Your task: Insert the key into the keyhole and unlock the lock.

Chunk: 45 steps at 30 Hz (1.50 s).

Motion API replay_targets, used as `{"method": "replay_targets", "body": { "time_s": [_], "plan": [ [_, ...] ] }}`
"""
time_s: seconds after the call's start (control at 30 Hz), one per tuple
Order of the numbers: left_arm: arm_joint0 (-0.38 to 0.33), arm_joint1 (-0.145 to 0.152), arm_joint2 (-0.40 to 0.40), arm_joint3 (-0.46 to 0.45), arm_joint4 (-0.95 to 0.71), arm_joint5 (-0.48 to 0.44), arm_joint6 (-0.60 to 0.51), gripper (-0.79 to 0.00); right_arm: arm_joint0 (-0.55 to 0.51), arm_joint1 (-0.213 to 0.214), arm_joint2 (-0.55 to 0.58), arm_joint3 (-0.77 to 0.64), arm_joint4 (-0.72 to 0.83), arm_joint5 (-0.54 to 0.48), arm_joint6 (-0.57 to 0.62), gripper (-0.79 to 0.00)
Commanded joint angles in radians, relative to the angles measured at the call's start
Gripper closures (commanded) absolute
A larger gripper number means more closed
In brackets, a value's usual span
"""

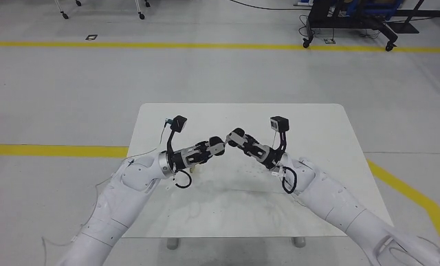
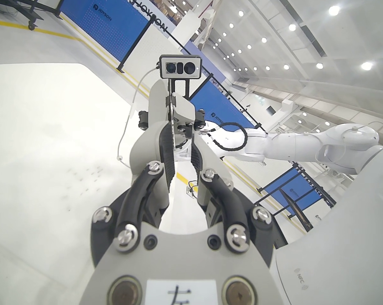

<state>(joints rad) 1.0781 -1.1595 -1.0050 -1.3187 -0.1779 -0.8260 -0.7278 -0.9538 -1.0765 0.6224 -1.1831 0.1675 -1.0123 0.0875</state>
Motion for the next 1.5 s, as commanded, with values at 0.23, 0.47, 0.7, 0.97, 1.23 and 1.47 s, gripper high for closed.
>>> {"method": "replay_targets", "body": {
  "time_s": [0.23,0.47,0.7,0.97,1.23,1.47],
  "plan": [
    [0.006,-0.001,0.003,-0.006,0.023,0.025,0.021,0.0,-0.024,-0.012,0.045,-0.016,-0.02,0.0,0.028,0.0],
    [0.016,0.003,-0.016,-0.02,0.032,0.038,0.041,0.0,-0.047,-0.018,0.084,-0.023,-0.031,0.0,0.051,0.0],
    [0.031,0.009,-0.04,-0.039,0.032,0.049,0.047,0.0,-0.065,-0.024,0.11,-0.023,-0.044,0.0,0.087,0.0],
    [0.038,0.013,-0.053,-0.05,0.022,0.059,0.034,0.0,-0.074,-0.032,0.127,-0.016,-0.037,0.0,0.134,0.0],
    [0.035,0.013,-0.046,-0.054,0.019,0.068,0.017,-0.212,-0.085,-0.04,0.152,-0.016,-0.032,0.0,0.16,0.0],
    [0.032,0.013,-0.046,-0.051,0.02,0.068,0.017,-0.052,-0.094,-0.047,0.167,-0.016,-0.029,0.0,0.181,0.0]
  ]
}}
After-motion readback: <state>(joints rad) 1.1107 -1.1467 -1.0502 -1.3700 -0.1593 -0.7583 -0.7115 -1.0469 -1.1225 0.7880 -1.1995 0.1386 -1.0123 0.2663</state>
